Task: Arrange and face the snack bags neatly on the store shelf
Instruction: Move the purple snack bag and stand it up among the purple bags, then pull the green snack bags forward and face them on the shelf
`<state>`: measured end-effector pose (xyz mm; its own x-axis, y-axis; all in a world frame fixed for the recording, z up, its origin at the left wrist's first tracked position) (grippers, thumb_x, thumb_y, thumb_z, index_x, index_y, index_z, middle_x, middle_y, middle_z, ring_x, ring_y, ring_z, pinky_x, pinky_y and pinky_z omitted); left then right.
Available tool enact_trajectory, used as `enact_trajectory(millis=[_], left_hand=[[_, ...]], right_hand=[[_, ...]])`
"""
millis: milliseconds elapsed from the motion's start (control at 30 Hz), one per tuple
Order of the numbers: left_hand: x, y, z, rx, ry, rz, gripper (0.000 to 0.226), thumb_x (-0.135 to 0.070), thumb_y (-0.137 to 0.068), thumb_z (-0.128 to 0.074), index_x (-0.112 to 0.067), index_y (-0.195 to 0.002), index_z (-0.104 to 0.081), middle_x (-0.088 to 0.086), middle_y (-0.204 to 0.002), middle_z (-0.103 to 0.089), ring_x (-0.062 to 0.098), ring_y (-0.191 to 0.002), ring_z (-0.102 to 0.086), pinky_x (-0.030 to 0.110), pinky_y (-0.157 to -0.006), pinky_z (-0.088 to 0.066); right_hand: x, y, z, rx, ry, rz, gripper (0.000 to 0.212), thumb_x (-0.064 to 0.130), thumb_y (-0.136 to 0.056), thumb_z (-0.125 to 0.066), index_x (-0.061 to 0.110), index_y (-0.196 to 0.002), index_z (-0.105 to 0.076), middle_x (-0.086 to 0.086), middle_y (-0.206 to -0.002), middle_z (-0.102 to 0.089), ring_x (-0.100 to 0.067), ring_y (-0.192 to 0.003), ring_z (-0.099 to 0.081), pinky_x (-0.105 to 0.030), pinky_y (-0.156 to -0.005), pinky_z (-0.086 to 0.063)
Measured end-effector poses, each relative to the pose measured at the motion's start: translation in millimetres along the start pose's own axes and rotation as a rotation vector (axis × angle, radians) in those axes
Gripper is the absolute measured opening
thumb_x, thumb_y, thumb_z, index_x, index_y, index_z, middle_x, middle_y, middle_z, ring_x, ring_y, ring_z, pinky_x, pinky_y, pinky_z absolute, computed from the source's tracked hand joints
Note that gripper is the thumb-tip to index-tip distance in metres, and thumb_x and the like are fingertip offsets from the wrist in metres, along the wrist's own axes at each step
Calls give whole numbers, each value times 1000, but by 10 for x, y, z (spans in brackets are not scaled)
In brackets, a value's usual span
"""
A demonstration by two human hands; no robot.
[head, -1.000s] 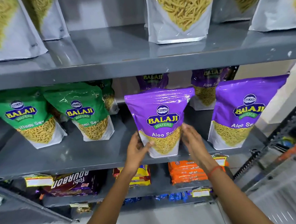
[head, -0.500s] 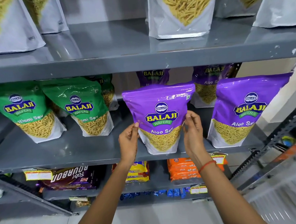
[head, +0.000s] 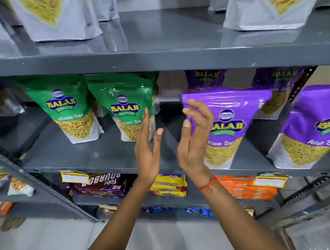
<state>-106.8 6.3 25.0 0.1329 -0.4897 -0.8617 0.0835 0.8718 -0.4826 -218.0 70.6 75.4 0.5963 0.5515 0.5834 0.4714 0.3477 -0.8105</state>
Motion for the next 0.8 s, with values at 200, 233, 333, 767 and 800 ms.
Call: enact_trajectory(millis=[200, 233, 333, 767, 800], left_hand=[[800, -615, 694, -26, -85, 46, 77, -36, -90, -48, -16, -148, -2, -2, -159, -5, 1, -145, -5, 25, -120, -12], [989, -697, 774, 5, -60, 105, 79, -37, -89, -49, -17, -148, -1, -5, -158, -4, -4, -143, -4, 19, -119, -11], [1441, -903, 944, 77, 52, 244, 65, -28, -93, -47, -13, -147, -14, -1, -157, -17, 6, -142, -19, 18, -113, -24], [1639, -1339, 1156, 77, -198, 119, 13, -6, -90, -53, 1, -98, -60, 18, -80, -66, 19, -60, -56, 28, -58, -42], [1623, -1341, 1143, 97, -206, 114, 15, -9, -89, -55, 1, -100, -59, 17, -83, -67, 22, -65, -60, 28, -59, -44]], right_hand=[[-404, 147, -1086, 31, 37, -213, 30, 14, -93, -38, 3, -118, -50, -9, -123, -45, -18, -119, -43, -37, -106, -37], [-586, 214, -1214, 54, 61, -308, 36, 20, -93, -37, 2, -122, -47, -10, -125, -46, -21, -121, -43, -38, -107, -36], [-1116, 449, -1428, 174, 143, -547, 48, 32, -93, -33, 0, -127, -45, -18, -128, -50, -28, -121, -45, -28, -104, -32], [-1388, 460, -1462, 164, 216, -621, 16, 18, -97, -37, 4, -96, -45, -9, -92, -54, -19, -83, -50, -24, -70, -35], [-1376, 456, -1466, 168, 205, -619, 10, 16, -98, -37, 8, -95, -43, -9, -92, -54, -19, -83, -50, -23, -70, -35]])
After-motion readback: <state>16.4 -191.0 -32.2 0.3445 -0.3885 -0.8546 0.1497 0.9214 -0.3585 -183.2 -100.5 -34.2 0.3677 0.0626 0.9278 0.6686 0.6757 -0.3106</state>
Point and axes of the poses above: each hand's wrist, its own y-axis away from the middle knuckle, its own z-axis out of the back of the hand, x = y × z, the point moved 5 cm from there along -y, towards the middle knuckle
